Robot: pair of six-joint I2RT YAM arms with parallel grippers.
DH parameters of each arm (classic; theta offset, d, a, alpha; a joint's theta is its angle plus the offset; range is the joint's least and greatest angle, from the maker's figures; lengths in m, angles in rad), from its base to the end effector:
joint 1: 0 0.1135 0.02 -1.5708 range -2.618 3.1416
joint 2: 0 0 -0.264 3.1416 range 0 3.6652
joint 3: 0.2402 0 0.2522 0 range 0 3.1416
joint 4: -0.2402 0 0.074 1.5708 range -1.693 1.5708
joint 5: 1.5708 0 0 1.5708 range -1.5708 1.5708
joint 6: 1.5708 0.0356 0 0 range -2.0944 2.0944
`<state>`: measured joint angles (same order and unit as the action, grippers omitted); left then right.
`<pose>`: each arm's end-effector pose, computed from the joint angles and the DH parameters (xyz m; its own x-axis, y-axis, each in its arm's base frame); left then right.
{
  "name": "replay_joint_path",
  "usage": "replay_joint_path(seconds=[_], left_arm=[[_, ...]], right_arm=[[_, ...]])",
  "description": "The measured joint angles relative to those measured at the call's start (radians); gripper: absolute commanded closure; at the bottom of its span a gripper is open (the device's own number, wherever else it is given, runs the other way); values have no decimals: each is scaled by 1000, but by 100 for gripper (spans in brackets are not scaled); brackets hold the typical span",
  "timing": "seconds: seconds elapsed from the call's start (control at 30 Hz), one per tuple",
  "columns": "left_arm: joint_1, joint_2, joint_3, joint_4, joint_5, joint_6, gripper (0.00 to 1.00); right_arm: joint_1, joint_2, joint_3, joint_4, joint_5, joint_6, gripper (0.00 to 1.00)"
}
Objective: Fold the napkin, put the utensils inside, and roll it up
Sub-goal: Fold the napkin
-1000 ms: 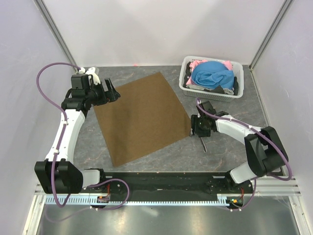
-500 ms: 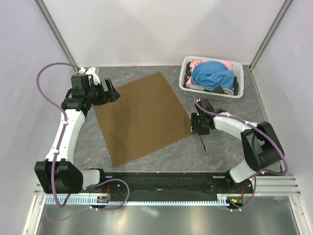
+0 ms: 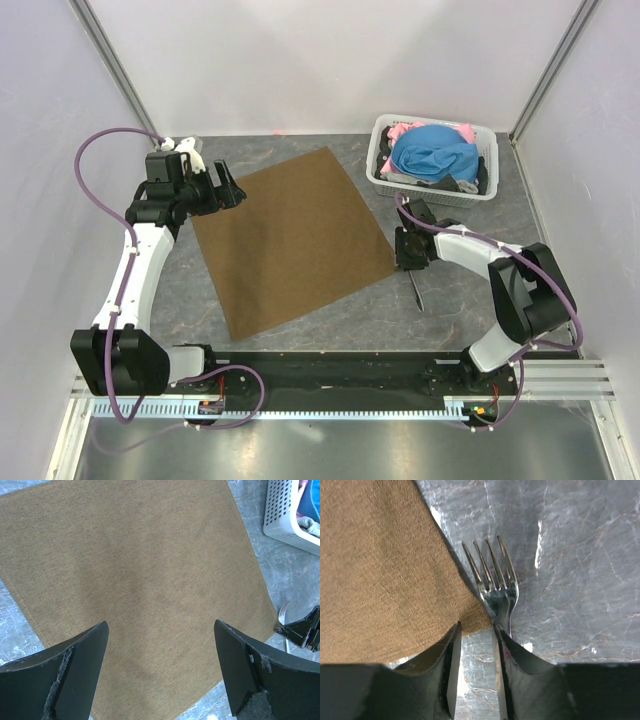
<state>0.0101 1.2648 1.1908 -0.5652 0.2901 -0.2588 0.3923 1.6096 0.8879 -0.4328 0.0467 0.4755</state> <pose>0.2761 -0.0074 0.3425 -0.6329 -0.2516 -0.7322 0.0599 0.9270 -0.3704 0.2761 0.1124 0.1603 -0.9182 0.1150 -0.3791 0.0629 0.9871 0.1472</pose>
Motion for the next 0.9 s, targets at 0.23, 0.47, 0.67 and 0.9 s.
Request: replay_joint_path(seconds=[0.23,0.47,0.67,0.9], left_arm=[[0,0,0,0,0,0,7],[0,0,0,0,0,0,7],[0,0,0,0,0,0,7],[0,0,0,0,2,0,7]], right_arm=[[-4,16,13,10,11,-7,77],[-5,37,30,29,11,-24,99],[-4,34,31,34,18,-28,100],[-34,-26,31,-21,87,-51,100]])
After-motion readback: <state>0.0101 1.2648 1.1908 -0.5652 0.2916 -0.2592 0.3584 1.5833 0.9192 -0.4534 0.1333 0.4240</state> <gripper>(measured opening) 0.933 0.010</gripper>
